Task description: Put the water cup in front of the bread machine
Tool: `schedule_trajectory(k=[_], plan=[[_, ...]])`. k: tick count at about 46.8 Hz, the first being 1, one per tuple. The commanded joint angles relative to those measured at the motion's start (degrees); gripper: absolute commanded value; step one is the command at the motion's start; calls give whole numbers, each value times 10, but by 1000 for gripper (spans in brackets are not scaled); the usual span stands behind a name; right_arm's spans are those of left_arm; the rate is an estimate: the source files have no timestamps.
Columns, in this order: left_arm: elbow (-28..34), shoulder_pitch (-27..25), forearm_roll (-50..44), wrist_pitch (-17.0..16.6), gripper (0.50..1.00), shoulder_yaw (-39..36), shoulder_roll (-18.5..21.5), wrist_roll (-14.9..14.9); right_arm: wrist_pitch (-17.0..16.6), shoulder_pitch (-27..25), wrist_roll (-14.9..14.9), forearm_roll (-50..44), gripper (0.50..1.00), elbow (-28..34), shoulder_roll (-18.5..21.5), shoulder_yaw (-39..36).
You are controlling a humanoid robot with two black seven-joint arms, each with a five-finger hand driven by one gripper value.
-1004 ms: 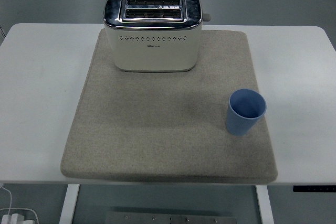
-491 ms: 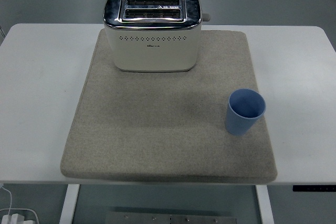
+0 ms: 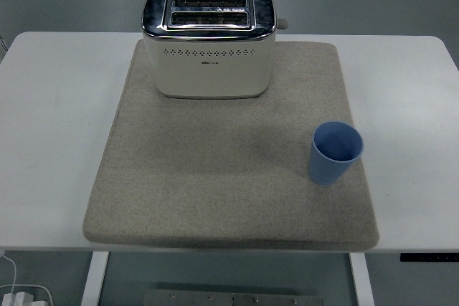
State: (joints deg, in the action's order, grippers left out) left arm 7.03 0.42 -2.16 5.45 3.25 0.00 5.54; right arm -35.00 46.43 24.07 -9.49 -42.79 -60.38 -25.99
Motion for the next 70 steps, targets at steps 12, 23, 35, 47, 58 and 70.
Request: schedule_trajectory(k=[12, 23, 35, 47, 58, 70], plan=[[0, 0, 0, 0, 1000, 0, 0, 0, 0, 2, 5, 5, 926, -1, -1, -1], [0, 0, 0, 0, 1000, 0, 0, 0, 0, 2, 5, 5, 926, -17, -2, -2], [0, 0, 0, 0, 1000, 0, 0, 0, 0, -4, 19, 0, 926, -39, -6, -4], [0, 0, 0, 0, 1000, 0, 0, 0, 0, -23, 37, -3, 926, -39, -5, -6], [0, 0, 0, 0, 1000, 0, 0, 0, 0, -65, 109, -21, 926, -38, -3, -6], [0, 0, 0, 0, 1000, 0, 0, 0, 0, -97, 109, -21, 926, -39, 30, -7]])
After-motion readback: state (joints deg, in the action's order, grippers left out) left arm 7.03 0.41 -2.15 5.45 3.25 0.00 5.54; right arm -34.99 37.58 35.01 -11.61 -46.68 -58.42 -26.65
